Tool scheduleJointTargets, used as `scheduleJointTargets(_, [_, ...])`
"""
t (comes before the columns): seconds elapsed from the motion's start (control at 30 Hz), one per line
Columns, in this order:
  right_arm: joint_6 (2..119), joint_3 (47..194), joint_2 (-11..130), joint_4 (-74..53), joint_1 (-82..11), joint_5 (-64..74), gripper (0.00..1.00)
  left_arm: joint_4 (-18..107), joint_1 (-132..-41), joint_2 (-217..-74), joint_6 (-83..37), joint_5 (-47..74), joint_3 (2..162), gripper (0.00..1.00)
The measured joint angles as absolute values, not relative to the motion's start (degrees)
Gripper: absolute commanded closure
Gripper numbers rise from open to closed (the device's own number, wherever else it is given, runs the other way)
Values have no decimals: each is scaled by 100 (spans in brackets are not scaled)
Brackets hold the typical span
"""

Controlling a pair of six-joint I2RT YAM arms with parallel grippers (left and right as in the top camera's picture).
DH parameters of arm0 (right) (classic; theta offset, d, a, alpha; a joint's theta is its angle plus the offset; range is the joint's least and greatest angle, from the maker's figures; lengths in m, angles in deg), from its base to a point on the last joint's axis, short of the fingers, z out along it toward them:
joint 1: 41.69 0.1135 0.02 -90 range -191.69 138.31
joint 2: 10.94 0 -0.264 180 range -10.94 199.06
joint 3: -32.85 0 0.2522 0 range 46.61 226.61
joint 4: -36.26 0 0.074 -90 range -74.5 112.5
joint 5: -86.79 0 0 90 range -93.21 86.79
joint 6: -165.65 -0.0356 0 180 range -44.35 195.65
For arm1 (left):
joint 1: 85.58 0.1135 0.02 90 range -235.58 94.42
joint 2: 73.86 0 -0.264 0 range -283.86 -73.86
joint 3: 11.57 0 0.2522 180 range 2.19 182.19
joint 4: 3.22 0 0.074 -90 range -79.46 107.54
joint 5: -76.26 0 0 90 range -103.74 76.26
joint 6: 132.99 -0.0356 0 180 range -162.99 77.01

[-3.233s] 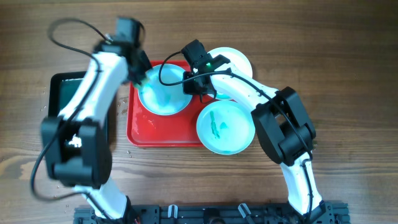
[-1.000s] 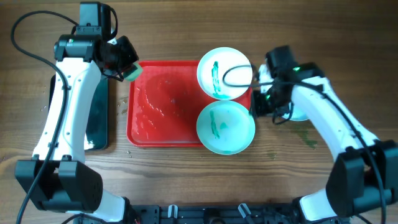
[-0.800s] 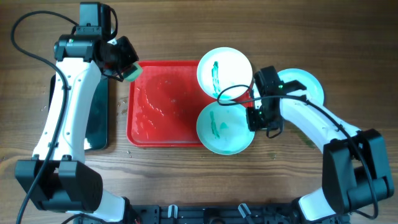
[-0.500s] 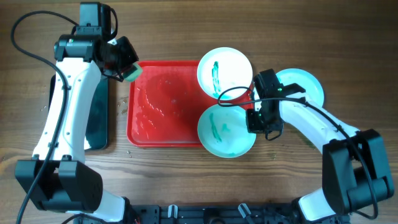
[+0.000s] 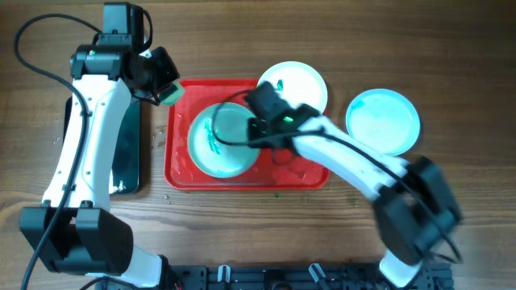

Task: Clean dirty plates on tray and stack at the side
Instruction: 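Grasp the lower-right white plate with the right gripper and drag it left, then scrub the second plate with the sponge in the left gripper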

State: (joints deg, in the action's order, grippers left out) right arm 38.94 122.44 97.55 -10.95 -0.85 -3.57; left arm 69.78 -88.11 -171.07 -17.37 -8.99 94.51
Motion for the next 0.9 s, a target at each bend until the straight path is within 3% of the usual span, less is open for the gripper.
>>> scheduleJointTargets(0.1, [3656,12922,10618,-1087,42,-523,95,6996,-8811,-17107,-1721,-899,9451,96])
scheduleJointTargets(0.17, [3551,12959,10813,-1087,44,-521,69,6998,-8811,-17107,-1719,-899,9442,96])
scheduleJointTargets(0.23, [3645,12959,10854,-966,20,-468,63,6932,-8811,-17107,-1719,-899,9339,96])
scheduleJointTargets(0.3, [3929,12964,10856,-724,-96,-287,64,6812,-8811,-17111,-1700,-899,9123,96])
scheduleJointTargets(0.63, [5000,12992,11147,-278,-531,644,96,6640,-8819,-17120,-1245,-1119,8664,96])
scheduleJointTargets(0.77, [4716,12992,11149,-383,-509,736,96,6290,-9003,-17175,-1074,-1421,8137,96])
scheduleJointTargets(0.9, [4633,12992,11149,-402,-463,753,96,5083,-9193,-17374,-1715,-1563,7370,96])
